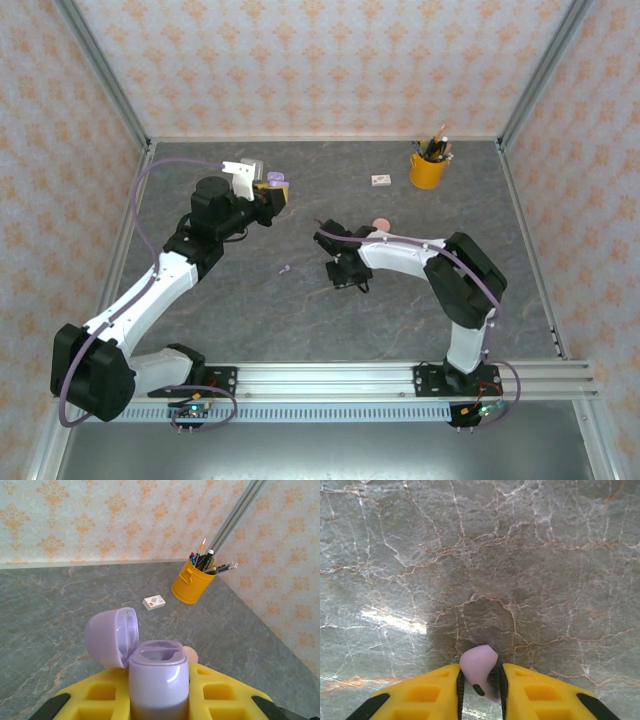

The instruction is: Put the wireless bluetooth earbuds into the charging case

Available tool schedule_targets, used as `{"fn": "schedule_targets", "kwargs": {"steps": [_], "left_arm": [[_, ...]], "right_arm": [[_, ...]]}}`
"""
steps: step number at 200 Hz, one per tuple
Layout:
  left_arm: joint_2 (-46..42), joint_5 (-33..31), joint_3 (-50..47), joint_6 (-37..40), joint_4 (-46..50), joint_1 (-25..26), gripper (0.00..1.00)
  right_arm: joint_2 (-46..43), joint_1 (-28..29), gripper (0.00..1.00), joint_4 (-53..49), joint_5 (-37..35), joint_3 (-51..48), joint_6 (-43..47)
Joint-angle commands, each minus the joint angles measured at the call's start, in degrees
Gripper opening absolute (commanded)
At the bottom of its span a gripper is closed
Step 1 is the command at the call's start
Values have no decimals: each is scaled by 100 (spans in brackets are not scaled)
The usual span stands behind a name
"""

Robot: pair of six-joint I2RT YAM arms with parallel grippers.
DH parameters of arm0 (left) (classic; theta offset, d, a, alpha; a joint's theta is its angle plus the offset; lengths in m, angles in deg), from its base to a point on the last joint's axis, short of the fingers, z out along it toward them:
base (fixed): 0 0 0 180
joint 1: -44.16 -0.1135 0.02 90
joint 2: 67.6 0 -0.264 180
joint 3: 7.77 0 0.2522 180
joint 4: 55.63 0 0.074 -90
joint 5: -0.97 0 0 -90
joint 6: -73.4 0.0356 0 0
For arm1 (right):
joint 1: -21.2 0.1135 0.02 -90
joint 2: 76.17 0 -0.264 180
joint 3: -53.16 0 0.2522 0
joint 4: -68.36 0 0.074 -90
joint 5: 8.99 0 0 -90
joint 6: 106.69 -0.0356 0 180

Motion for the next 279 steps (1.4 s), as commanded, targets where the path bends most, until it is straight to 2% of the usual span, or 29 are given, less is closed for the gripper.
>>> {"fn": "schedule_targets", "kwargs": {"steps": [1, 142, 279], "left_arm": [[-50, -99, 196, 13, -91, 47, 0], [-64, -20, 194, 19, -90, 47, 0], [-100, 6, 163, 28, -82, 54, 0]], "right_arm": [[243, 28, 27, -196, -278, 140, 90], [541, 19, 23, -339, -342, 444, 324], [648, -157, 24, -459, -296, 706, 425]]}}
